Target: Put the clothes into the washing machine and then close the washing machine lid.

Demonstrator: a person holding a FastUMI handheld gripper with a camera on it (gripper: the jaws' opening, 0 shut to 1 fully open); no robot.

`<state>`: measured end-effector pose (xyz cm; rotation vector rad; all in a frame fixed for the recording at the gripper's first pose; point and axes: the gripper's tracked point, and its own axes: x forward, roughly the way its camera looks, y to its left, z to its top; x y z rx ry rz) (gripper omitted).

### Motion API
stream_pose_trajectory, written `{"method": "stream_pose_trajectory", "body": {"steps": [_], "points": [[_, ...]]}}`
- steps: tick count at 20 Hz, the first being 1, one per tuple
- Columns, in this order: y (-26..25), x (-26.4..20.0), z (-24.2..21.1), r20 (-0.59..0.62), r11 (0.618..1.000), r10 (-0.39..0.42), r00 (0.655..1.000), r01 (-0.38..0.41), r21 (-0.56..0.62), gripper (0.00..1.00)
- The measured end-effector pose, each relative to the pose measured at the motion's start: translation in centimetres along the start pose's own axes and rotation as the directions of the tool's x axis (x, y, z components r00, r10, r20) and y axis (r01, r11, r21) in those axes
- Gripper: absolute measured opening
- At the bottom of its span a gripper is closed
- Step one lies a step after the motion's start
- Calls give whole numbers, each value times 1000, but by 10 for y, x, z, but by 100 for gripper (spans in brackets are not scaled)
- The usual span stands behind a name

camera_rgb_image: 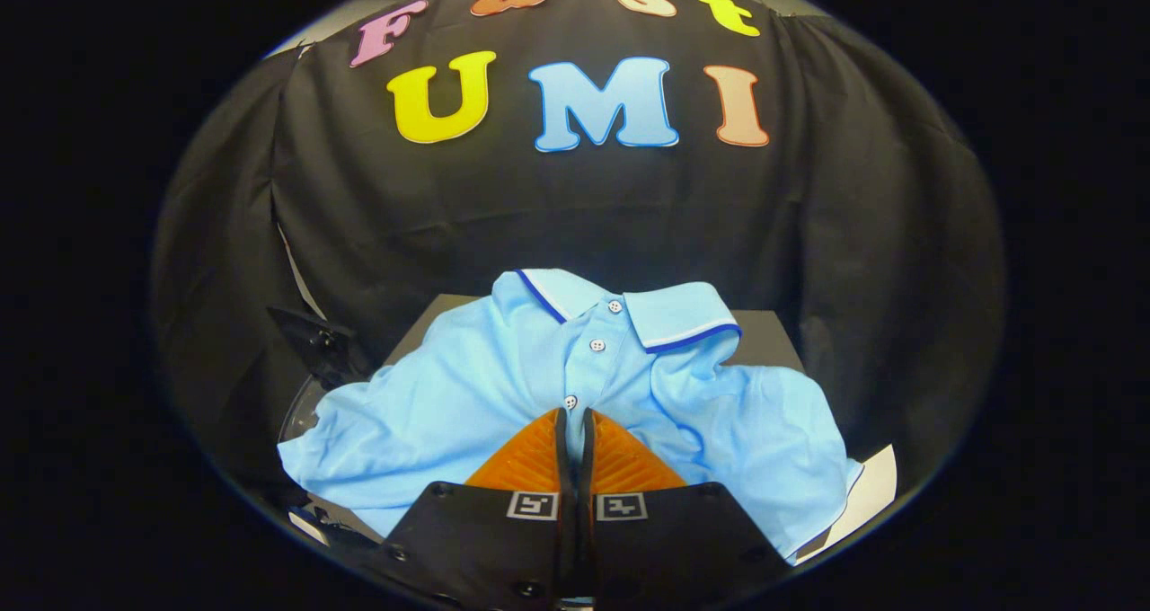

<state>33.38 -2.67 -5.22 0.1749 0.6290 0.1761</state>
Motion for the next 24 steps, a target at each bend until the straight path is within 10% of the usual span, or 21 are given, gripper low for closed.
{"method": "stream_pose_trajectory", "body": {"steps": [24], "points": [[78,-81,105,278,994,105,955,-106,-12,1]]}}
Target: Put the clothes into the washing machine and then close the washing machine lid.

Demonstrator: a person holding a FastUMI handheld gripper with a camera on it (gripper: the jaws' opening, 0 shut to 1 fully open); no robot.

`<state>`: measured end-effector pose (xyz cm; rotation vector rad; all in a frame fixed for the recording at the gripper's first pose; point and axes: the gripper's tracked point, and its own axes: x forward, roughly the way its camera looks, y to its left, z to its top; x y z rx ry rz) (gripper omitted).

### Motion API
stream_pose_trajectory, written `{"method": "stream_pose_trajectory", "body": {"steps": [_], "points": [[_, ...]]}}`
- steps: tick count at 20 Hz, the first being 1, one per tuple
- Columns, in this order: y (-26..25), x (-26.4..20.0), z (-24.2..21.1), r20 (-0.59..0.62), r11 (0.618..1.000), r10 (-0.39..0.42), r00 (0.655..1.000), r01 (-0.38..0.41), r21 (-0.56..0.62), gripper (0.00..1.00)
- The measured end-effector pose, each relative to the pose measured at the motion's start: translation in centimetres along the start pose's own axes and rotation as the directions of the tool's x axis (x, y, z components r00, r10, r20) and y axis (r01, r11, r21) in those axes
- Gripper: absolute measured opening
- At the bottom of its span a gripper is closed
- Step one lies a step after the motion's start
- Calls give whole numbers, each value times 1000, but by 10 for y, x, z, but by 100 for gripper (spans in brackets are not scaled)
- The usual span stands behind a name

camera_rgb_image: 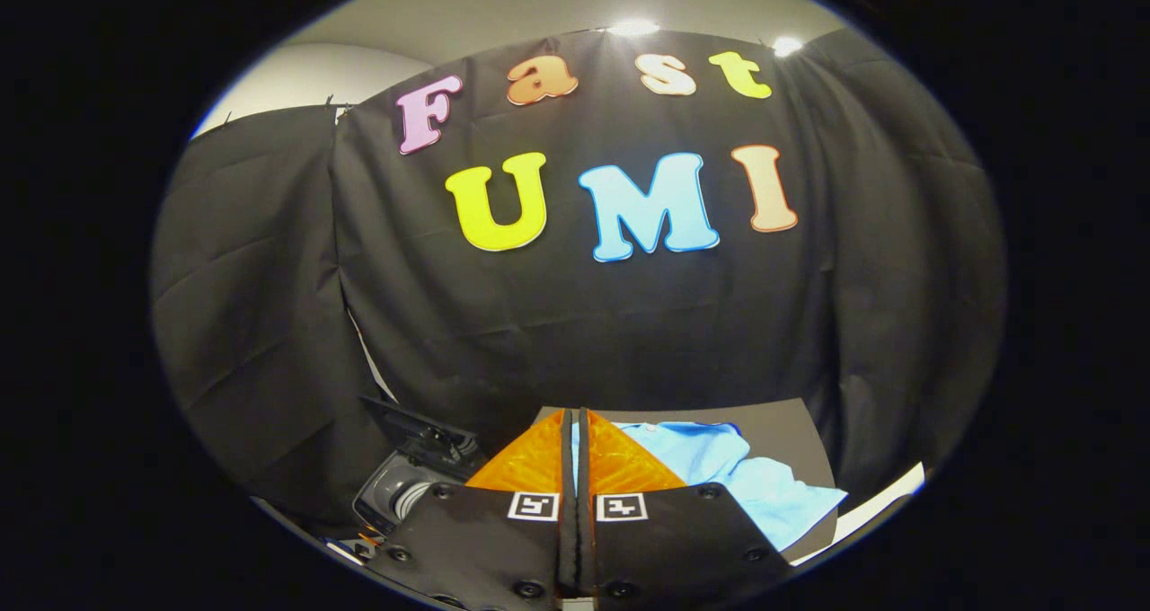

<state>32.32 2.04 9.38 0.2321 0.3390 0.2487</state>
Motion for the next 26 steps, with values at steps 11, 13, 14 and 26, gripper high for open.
{"method": "stream_pose_trajectory", "body": {"steps": [11,13,14,26], "points": [[-49,26,-113,-250,969,-245,937,242,-45,96],[-50,30,-136,-295,969,-242,924,244,-29,96],[-51,30,-144,-310,969,-241,920,244,-29,96],[-47,26,-133,-237,961,-275,932,269,-59,1]]}}
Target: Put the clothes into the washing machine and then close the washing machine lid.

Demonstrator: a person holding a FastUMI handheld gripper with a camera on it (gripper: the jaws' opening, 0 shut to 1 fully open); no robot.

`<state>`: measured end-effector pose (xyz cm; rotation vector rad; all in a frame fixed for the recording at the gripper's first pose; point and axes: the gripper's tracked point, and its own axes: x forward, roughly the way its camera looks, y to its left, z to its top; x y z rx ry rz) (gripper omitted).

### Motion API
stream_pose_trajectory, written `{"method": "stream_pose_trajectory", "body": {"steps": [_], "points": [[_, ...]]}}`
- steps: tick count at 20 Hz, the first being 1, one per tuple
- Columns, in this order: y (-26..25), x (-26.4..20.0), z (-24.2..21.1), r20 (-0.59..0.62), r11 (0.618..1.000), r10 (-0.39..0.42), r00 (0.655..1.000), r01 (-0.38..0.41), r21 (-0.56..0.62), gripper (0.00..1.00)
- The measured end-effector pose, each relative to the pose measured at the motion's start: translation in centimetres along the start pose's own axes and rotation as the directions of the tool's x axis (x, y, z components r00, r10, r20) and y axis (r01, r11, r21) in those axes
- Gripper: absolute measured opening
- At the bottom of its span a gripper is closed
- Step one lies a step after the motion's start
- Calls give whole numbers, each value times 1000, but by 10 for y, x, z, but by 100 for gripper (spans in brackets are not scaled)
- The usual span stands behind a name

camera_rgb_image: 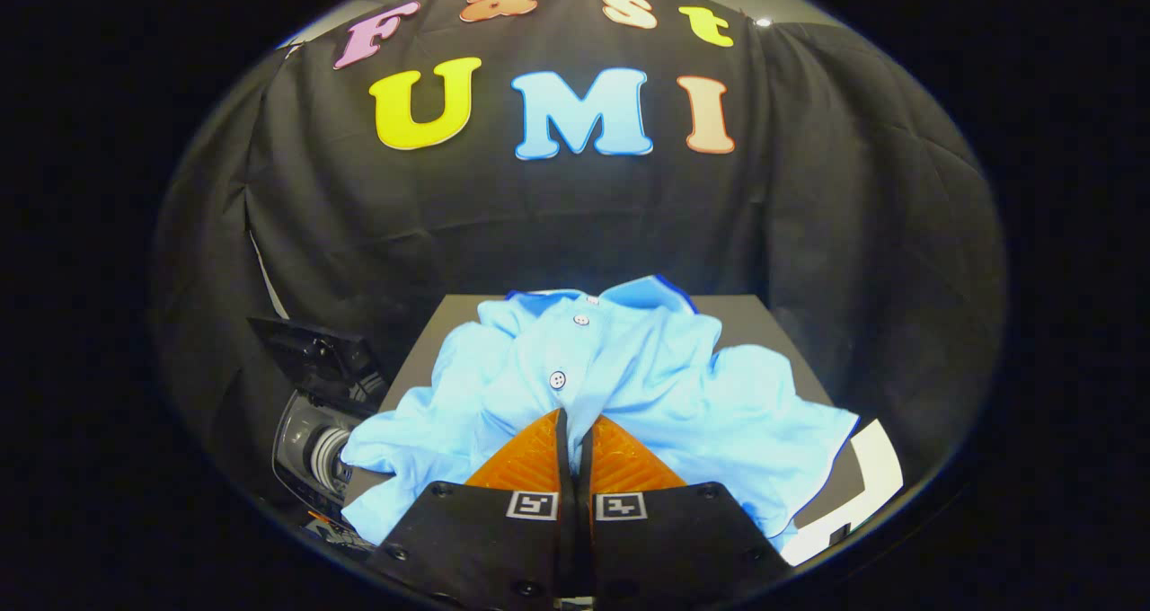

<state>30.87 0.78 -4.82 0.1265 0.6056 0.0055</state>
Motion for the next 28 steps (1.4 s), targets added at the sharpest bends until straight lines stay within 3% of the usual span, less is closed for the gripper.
{"method": "stream_pose_trajectory", "body": {"steps": [13,28], "points": [[18,-58,69,216,998,53,975,-58,17,1],[177,-82,108,277,967,256,926,-248,-61,1]]}}
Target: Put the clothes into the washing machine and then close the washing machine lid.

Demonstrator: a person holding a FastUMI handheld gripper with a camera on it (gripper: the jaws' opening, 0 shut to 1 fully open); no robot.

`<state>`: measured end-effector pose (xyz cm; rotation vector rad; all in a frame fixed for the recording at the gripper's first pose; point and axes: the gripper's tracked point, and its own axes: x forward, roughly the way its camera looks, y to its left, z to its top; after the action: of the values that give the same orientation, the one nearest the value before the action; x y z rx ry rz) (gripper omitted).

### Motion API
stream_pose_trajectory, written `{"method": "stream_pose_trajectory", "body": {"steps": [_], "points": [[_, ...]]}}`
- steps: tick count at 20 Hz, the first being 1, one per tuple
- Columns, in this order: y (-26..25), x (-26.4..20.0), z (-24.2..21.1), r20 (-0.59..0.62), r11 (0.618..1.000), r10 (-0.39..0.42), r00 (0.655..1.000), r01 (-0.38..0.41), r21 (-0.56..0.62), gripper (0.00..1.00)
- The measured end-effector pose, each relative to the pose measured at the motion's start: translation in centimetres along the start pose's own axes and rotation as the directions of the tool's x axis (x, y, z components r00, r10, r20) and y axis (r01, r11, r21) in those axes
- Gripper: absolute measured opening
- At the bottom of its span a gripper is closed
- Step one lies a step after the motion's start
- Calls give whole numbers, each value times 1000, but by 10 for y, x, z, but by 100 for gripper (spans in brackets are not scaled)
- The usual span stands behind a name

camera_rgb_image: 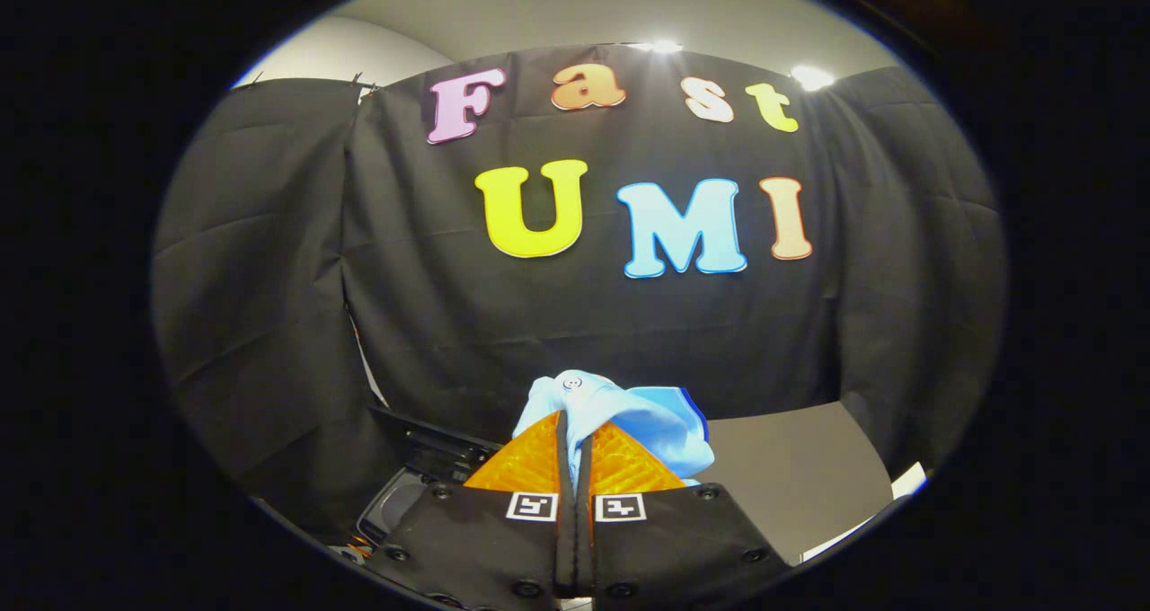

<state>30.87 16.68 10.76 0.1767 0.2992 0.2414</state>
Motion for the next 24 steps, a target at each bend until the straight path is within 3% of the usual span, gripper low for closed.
{"method": "stream_pose_trajectory", "body": {"steps": [15,24], "points": [[157,26,-17,-42,978,205,978,-206,-35,1],[210,38,-47,-90,965,256,963,-260,-42,1]]}}
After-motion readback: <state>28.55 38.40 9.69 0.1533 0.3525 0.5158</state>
